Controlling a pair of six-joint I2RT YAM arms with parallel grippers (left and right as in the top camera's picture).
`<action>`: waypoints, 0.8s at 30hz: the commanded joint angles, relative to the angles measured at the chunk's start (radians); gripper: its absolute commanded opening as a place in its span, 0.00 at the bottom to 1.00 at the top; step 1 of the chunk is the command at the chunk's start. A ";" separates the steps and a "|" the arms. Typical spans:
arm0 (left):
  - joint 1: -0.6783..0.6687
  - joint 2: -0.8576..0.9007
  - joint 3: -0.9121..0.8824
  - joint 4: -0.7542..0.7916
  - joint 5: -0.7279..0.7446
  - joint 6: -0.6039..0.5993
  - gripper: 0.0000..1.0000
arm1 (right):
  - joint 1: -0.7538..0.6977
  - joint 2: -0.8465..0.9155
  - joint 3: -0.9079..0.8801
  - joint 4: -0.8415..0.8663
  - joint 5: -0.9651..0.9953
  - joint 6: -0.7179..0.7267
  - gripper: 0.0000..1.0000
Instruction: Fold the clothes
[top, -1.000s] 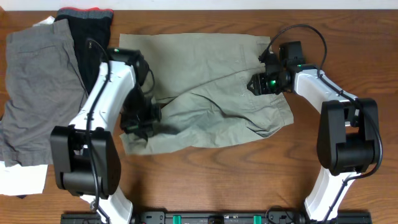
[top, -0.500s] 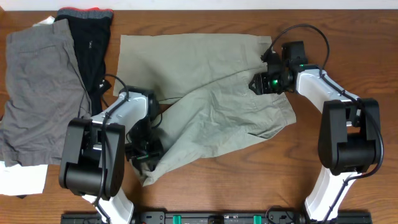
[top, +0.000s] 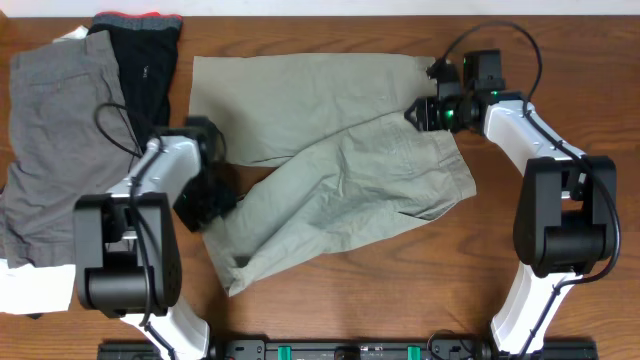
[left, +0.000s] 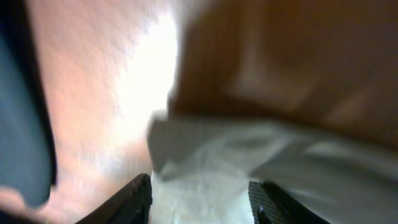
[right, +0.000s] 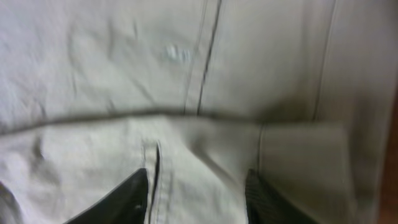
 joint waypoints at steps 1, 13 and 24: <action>0.039 -0.034 0.063 0.044 -0.030 0.015 0.53 | 0.002 0.006 0.023 0.006 -0.009 -0.005 0.33; 0.046 -0.108 0.104 0.296 -0.023 0.185 0.79 | 0.043 0.056 0.019 0.002 0.091 -0.004 0.01; 0.046 -0.108 0.104 0.397 -0.022 0.217 0.96 | -0.010 0.139 0.018 -0.049 0.227 0.103 0.01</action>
